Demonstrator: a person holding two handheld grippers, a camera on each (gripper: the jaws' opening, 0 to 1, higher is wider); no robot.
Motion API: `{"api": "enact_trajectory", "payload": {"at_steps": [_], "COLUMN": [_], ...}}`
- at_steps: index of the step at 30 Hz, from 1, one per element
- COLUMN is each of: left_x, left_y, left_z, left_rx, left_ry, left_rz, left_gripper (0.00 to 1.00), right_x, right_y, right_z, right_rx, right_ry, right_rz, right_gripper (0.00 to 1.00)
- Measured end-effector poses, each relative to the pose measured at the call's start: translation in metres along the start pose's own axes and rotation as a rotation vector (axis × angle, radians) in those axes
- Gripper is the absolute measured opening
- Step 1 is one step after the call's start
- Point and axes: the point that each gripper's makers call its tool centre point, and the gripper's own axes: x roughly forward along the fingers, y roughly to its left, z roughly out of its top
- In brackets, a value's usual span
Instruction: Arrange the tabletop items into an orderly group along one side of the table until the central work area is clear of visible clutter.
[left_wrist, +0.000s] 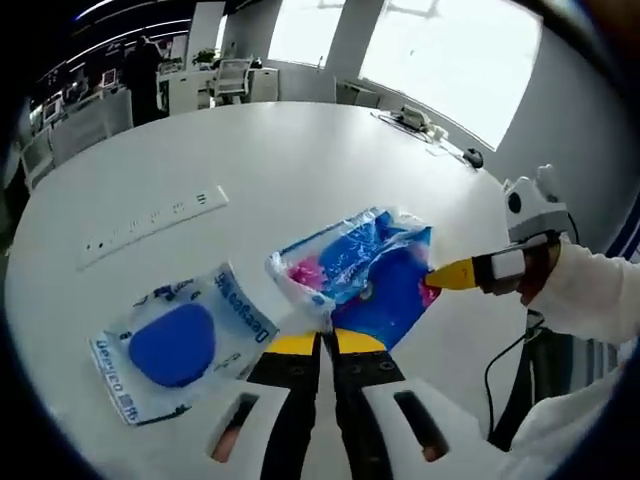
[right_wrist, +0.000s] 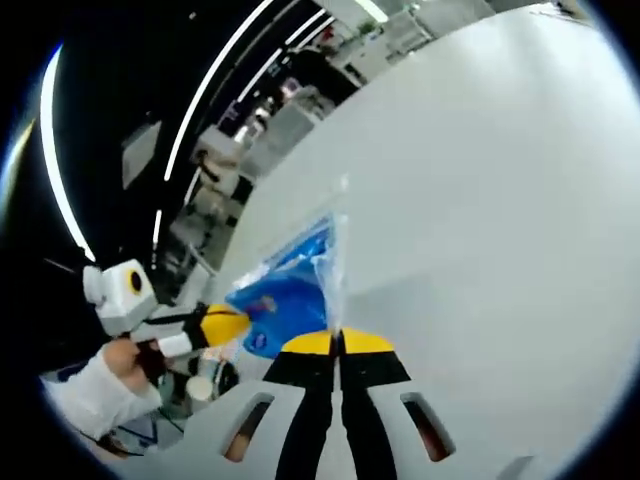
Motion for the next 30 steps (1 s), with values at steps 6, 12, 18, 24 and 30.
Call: {"api": "enact_trajectory", "payload": {"at_steps": [6, 12, 18, 24, 30], "left_x": [0.015, 0.026, 0.035, 0.036, 0.023], "left_y": [0.006, 0.011, 0.012, 0.008, 0.010], "left_z": [0.001, 0.003, 0.004, 0.001, 0.004], "left_rx": [-0.044, -0.074, -0.086, -0.071, -0.098], "left_ry": [0.014, 0.037, 0.056, 0.067, 0.028], "left_rz": [0.007, 0.004, 0.002, 0.001, -0.005], "left_gripper": [0.03, 0.09, 0.20, 0.30, 0.29], "right_x": [0.009, 0.021, 0.036, 0.046, 0.056], "right_y": [-0.009, -0.015, -0.022, -0.037, -0.051], "right_z": [0.010, 0.020, 0.025, 0.024, 0.021], "right_rx": [0.011, 0.012, 0.028, 0.049, 0.074], "right_ry": [0.008, 0.013, 0.024, 0.044, 0.059], "right_rz": [0.000, 0.009, 0.023, 0.034, 0.042], "right_gripper": [0.00, 0.00, 0.00, 0.00, 0.00]}}
